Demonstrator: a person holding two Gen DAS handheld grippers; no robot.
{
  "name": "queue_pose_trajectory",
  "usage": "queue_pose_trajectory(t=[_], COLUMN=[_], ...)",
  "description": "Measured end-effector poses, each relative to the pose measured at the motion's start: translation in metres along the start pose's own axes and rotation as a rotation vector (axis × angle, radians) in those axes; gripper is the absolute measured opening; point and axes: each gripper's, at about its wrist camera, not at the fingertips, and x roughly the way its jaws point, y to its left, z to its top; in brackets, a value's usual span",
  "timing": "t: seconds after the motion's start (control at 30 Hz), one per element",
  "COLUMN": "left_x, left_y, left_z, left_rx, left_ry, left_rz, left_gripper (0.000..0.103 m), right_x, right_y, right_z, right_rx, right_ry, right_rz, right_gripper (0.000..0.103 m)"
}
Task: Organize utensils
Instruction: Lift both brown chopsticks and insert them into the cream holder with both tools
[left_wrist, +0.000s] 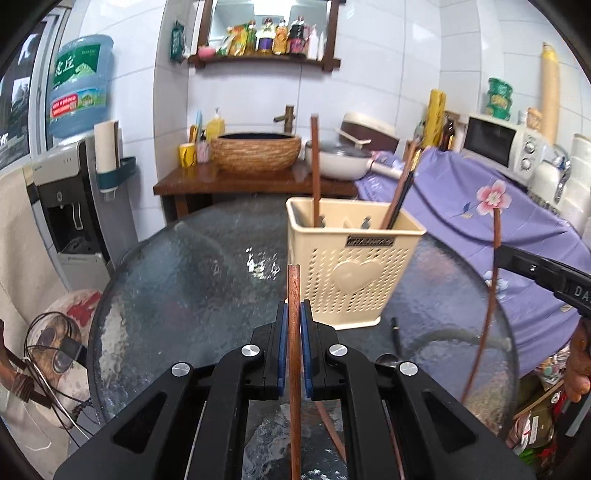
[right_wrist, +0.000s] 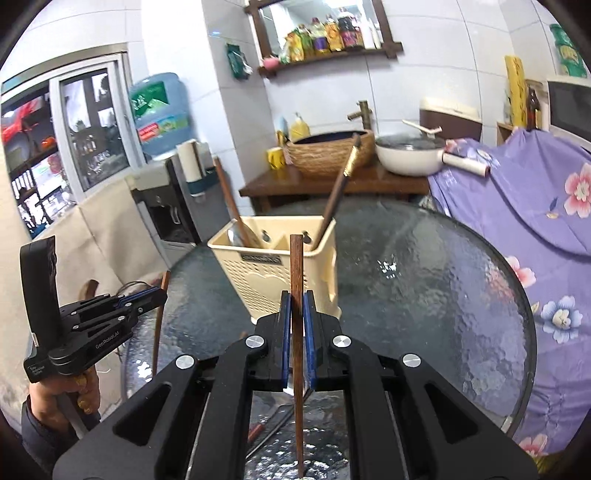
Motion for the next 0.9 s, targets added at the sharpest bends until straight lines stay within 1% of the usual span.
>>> queue_pose_trajectory(t=[0.33, 0.63, 0.9], left_x=[-0.032, -0.046, -0.055], left_y=[-0.004, -0.007, -0.008], left_z=[0.008, 0.017, 0.031], left_rx=[0.004, 0.016, 0.022], left_ry=[-0.061, -0.099, -0.133], left_rz=[-0.038, -0.036, -0.048], left_gripper=[0.007, 0.007, 0.007], right_x=[-0.017, -0.024, -0.03], right_y=[0.01, 0.02, 0.027], right_z=[0.006, 0.011, 0.028], right_rx=[-0.021, -0.054, -0.074], right_ry=[-0.017, -0.024, -0.038], right_rz=[0.036, 0.04, 0.059], right_gripper=[0.008, 0.008, 0.008])
